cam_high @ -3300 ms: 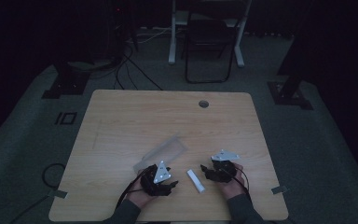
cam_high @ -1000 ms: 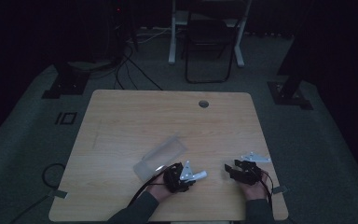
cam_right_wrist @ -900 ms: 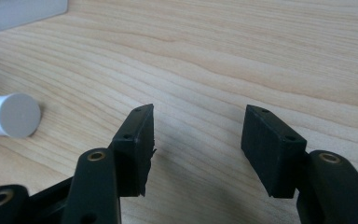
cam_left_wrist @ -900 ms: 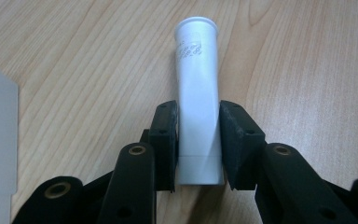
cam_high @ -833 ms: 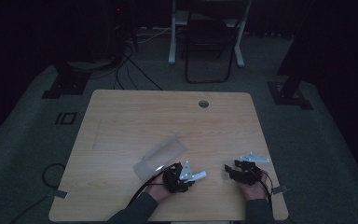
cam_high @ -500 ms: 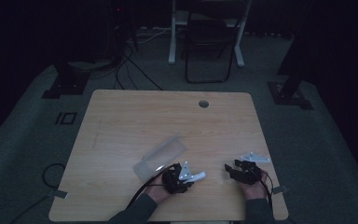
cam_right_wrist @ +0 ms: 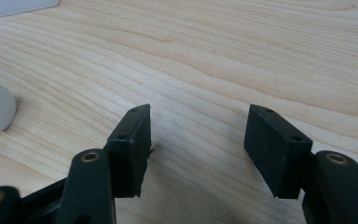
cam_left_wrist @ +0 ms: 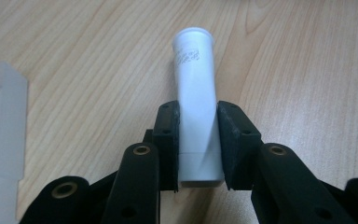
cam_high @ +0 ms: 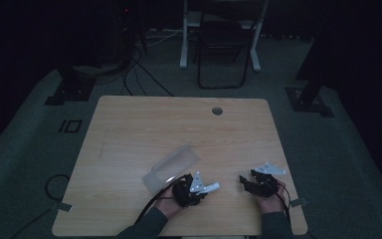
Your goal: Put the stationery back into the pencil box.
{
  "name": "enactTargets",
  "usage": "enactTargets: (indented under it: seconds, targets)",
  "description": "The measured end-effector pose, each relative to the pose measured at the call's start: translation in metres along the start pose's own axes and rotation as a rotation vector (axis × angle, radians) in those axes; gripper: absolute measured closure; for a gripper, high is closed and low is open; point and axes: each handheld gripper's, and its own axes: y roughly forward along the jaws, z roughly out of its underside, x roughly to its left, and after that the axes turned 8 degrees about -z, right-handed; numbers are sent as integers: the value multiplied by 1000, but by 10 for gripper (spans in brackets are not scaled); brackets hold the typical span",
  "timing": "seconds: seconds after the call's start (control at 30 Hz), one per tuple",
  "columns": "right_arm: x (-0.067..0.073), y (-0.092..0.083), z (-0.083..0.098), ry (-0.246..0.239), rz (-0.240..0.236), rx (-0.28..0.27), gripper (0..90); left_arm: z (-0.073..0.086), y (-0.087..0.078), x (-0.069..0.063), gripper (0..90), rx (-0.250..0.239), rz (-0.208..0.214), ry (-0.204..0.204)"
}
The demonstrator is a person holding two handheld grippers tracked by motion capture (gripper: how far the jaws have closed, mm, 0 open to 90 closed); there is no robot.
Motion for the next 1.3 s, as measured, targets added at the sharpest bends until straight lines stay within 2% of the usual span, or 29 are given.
enactTargets:
  seconds: [0.33,0.8,1.3]
  targets:
    - [4,2,-1,-33,25,17,377,-5,-11,2,707,-30,-21,-3]
    - [4,3,-1,-32,28,19,352,-8,-23,5,707,-52,-46,6]
    - [3,4,-2,-28,31,22,315,-10,-33,15,707,-61,-89,9]
